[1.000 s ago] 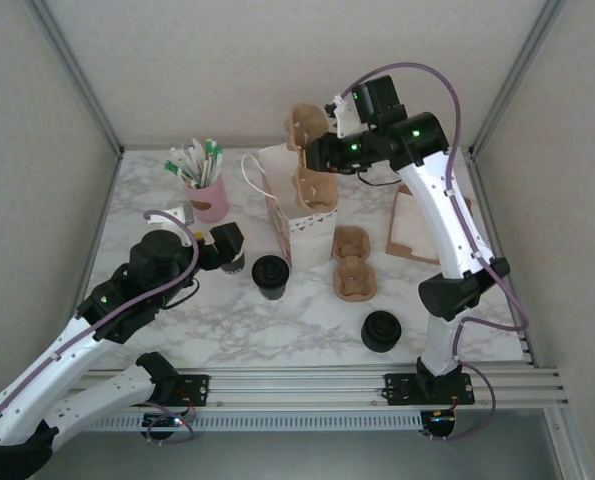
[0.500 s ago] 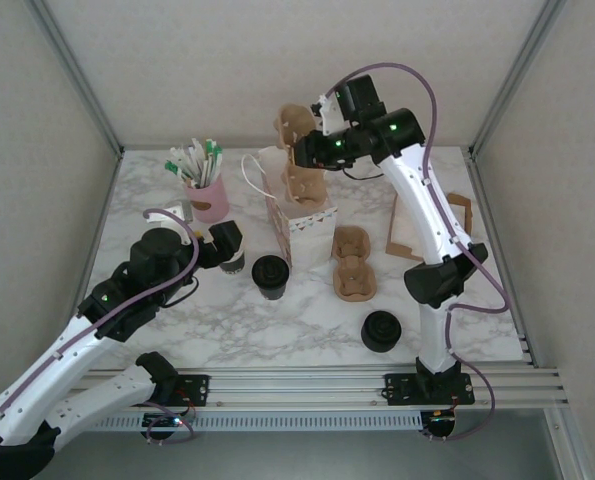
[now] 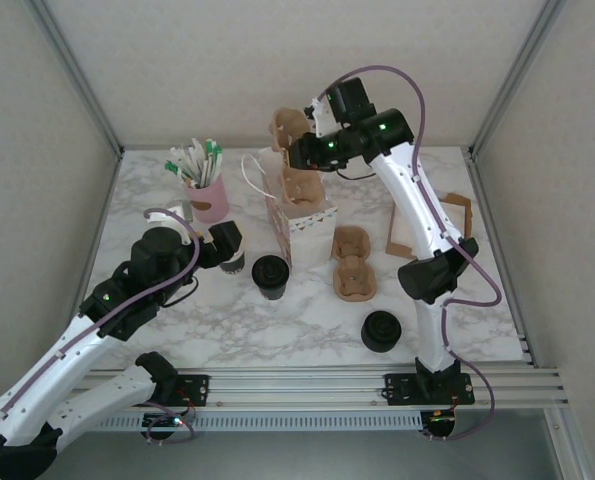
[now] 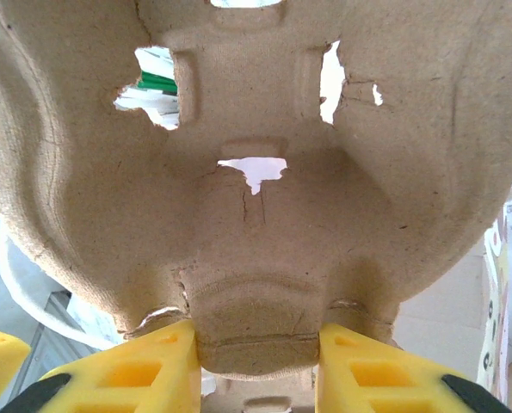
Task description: Pack the takeout coffee
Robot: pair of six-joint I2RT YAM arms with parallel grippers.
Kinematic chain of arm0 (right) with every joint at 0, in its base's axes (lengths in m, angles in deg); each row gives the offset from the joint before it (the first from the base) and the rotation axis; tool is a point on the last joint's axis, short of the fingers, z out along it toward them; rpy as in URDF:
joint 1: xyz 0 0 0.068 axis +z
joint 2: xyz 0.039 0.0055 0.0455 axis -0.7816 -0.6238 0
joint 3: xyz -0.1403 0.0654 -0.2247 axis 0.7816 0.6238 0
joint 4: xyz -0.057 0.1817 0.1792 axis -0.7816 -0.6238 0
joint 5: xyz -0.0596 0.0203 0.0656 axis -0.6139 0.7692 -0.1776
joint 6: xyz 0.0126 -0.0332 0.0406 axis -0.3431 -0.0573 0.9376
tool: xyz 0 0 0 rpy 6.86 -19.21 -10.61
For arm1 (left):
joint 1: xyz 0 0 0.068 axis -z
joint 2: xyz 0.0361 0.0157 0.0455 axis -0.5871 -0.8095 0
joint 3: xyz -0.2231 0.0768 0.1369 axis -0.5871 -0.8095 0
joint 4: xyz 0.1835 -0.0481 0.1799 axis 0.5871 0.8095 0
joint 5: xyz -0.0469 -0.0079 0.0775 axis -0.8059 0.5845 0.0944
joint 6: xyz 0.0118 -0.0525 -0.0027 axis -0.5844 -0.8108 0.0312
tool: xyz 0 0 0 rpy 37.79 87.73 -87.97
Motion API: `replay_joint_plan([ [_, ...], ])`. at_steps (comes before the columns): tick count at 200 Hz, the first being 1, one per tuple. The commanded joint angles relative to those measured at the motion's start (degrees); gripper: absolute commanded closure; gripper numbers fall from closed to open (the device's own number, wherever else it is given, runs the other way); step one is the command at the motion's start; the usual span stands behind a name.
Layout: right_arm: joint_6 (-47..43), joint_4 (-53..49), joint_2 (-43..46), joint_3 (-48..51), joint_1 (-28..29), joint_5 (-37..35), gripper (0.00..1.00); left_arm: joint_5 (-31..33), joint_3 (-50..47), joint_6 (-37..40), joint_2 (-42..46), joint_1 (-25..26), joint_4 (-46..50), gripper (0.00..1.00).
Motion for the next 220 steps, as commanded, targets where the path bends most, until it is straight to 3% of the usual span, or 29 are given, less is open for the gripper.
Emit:
replay_joint_plan([
  [1,-1.59,-0.19,-1.60,-2.06,0.72,-0.95,0.67,-0.91,-0.63,1.27,0.15,-0.78,-0.95,0.00],
  [158,-3.17,-11.08,-4.73,-6.23,4.74,-15.25,0.67,-1.80,-1.16,0.92,0.30,-1.39,-1.12,0.00],
  [220,-3.31,-12.78,-5.88,-6.14,5.47,-17.38,0.68,-2.15,-1.25,0.85,-0.02,-1.48,-1.64,0.00],
])
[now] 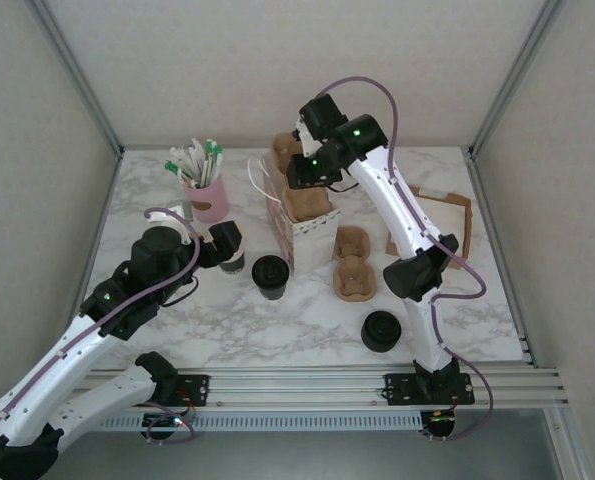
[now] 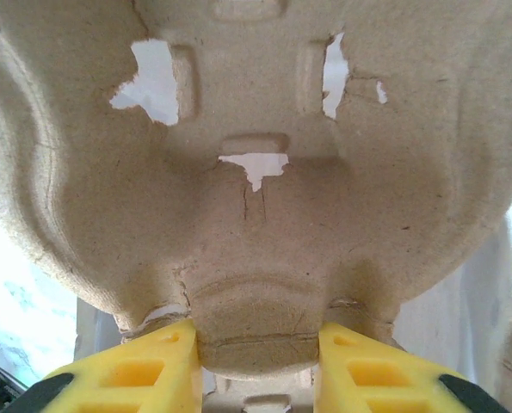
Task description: Pack the takeout coffee
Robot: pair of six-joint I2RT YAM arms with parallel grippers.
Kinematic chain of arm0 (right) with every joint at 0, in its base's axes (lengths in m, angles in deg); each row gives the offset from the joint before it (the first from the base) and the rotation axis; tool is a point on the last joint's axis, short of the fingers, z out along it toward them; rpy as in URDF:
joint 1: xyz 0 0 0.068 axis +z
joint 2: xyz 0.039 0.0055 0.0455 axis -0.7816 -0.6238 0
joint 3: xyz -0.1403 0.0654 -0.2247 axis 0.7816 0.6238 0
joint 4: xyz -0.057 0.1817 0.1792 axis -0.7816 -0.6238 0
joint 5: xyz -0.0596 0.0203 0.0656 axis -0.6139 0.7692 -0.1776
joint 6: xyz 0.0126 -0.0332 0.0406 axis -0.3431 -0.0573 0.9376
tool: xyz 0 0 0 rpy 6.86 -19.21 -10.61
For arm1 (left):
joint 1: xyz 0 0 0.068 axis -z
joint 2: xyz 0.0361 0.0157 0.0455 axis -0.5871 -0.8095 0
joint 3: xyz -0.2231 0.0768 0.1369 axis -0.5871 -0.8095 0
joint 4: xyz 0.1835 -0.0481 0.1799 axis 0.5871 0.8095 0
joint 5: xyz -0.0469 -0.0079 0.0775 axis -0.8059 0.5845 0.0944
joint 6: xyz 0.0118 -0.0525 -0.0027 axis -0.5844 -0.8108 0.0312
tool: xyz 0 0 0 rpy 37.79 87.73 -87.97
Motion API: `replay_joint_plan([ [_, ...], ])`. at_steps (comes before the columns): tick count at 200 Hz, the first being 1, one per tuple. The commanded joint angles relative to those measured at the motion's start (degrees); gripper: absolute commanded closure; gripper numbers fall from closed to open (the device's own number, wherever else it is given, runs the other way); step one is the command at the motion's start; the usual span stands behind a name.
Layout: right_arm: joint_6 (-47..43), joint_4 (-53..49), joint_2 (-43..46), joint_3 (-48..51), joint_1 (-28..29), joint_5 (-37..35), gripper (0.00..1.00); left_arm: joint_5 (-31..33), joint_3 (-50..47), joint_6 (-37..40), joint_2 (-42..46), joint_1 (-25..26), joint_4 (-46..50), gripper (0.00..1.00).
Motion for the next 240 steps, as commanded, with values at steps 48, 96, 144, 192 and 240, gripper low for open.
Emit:
replay_joint_plan([
  [48,-0.79,-3.30,-1.79,-1.74,1.21,-3.42,0.68,-0.95,-0.84,0.81,-0.06,-0.55,-1.12,0.00],
  [96,-1.08,-3.99,-1.48,-1.38,1.96,-4.62,0.69,-1.21,-0.93,0.72,-0.44,-0.56,-1.57,0.00],
  [144,-0.92,-5.26,-2.49,-0.70,2.19,-5.36,0.69,-1.47,-0.75,0.72,-0.74,-0.56,-1.87,0.00],
  [192,-0.90,-6.25,-3.80,-0.50,2.33,-6.04,0.69,-1.56,-0.80,0.72,-1.01,-0.63,-2.12,0.00],
  [240,-0.87,-6.52,-4.74,-0.45,2.49,-6.14,0.70,-1.74,-0.83,0.63,-1.32,-0.64,-2.22,0.00],
])
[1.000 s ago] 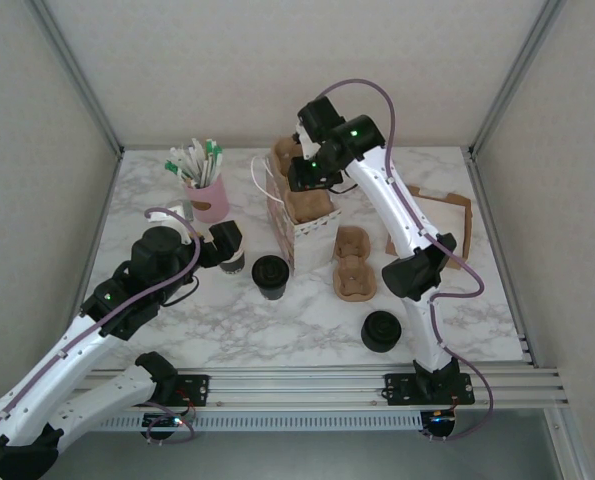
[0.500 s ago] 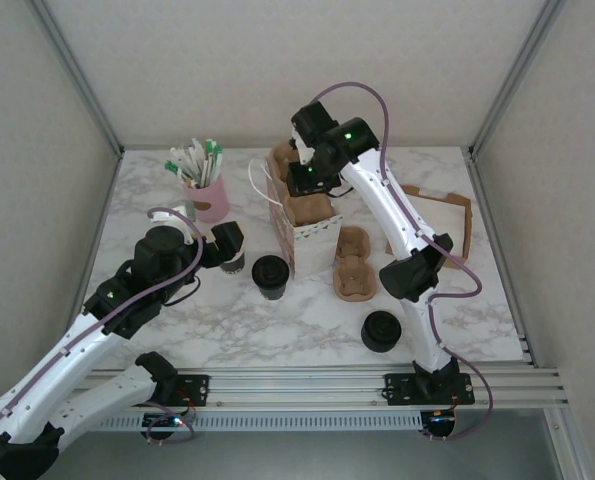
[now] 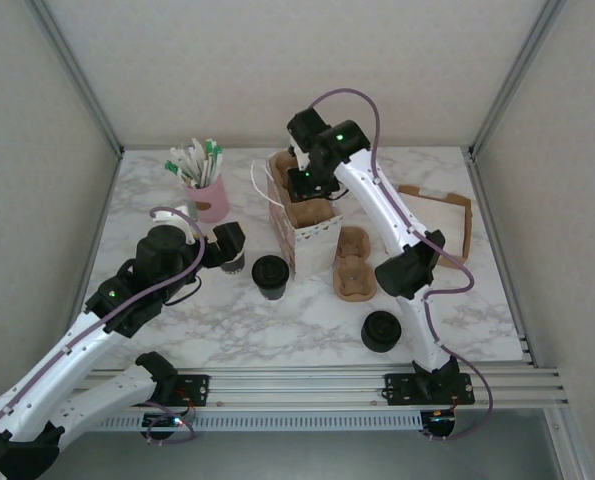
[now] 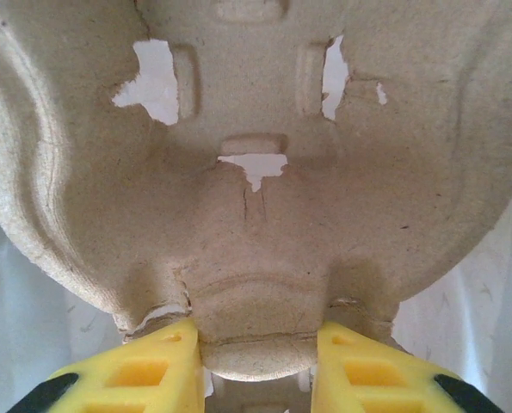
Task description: Pack the takeout coffee
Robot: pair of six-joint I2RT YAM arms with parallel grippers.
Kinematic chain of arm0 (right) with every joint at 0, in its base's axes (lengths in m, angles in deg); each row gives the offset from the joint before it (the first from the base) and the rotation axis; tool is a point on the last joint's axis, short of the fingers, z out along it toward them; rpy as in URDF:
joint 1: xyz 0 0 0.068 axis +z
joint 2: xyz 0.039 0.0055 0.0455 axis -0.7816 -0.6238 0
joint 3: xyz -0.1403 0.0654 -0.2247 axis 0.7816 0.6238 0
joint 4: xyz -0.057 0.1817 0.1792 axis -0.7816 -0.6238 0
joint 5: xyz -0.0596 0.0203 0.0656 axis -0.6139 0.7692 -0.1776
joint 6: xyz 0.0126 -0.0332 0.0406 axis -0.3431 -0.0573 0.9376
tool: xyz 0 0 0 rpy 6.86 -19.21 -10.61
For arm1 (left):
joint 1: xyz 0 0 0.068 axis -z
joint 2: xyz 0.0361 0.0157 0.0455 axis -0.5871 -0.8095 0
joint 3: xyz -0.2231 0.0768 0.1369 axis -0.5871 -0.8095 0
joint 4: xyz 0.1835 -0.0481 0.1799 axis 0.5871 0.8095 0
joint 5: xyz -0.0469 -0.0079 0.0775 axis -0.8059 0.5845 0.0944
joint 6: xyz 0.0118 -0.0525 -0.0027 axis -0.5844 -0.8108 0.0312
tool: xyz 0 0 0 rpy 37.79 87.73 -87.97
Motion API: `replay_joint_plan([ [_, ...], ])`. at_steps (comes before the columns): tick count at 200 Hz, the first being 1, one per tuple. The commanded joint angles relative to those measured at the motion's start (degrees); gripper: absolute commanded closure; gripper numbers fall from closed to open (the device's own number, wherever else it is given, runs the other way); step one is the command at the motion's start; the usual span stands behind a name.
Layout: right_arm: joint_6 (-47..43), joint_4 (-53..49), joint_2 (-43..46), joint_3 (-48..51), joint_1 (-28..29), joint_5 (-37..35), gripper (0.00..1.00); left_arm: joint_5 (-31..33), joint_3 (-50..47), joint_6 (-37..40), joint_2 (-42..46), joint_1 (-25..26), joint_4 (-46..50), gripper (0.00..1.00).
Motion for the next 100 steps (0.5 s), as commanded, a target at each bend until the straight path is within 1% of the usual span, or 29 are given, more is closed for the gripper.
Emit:
replay_joint_plan([
  [1,-0.83,-1.78,-0.94,-0.43,0.68,-0.84,0.70,-0.49,-0.20,0.66,-0.08,-0.60,-1.62,0.00],
  [100,-1.16,-2.21,-3.37,-0.23,0.86,-1.71,0.70,-0.47,-0.64,0.52,0.03,-0.60,-1.85,0.00],
])
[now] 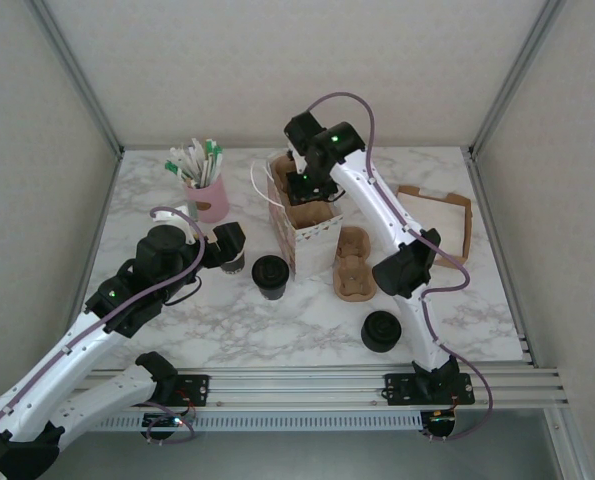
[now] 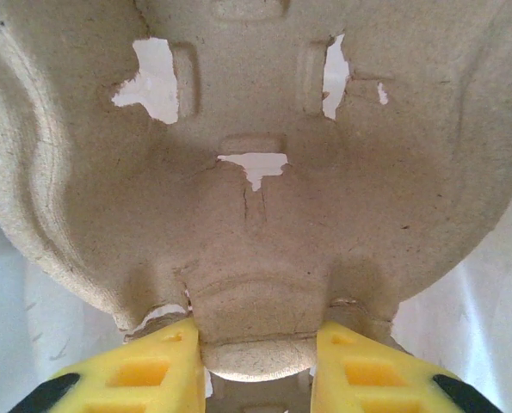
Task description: Pack the takeout coffee
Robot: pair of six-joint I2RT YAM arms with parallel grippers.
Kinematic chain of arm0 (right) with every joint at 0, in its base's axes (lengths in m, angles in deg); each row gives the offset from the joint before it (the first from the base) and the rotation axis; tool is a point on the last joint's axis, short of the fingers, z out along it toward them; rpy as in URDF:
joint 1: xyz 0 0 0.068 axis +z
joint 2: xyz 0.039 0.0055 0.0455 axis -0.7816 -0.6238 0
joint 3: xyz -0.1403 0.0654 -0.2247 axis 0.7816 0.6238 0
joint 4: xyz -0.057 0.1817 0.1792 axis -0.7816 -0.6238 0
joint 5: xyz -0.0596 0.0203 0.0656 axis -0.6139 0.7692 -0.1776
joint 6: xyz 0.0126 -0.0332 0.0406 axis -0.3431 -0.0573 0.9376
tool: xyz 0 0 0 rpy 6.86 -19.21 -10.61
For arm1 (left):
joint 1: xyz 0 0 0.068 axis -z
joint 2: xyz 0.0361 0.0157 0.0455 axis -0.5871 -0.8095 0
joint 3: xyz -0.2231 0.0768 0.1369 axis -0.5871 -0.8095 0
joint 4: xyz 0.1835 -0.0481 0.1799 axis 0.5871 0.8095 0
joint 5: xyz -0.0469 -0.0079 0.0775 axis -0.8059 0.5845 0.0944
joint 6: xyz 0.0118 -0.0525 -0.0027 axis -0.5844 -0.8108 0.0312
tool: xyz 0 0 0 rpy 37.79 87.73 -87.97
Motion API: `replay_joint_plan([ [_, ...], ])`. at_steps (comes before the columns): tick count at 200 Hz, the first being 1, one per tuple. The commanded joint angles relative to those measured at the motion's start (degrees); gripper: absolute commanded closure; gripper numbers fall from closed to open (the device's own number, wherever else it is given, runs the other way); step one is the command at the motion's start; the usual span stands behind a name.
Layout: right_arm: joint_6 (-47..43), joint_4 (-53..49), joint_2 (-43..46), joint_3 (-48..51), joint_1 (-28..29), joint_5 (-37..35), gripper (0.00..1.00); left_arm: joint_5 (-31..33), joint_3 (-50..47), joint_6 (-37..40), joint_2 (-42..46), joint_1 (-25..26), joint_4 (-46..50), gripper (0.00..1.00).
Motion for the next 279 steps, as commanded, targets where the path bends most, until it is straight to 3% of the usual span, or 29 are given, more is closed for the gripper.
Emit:
replay_joint_plan([
  [1,-1.10,-1.73,-1.82,-0.26,0.67,-1.31,0.70,-0.28,-0.62,0.50,0.03,-0.58,-1.83,0.00],
  [212,0.82,-4.25,-8.37,0.53,2.54,-9.55,0.71,-0.74,-2.01,0.38,1.04,-1.12,-2.01,0.00],
  [279,1.14,-0.58,-10.43,5.65,2.63,-6.42,0.71,-0.74,-2.31,0.39,1.69,-1.36,-1.69,0.00],
])
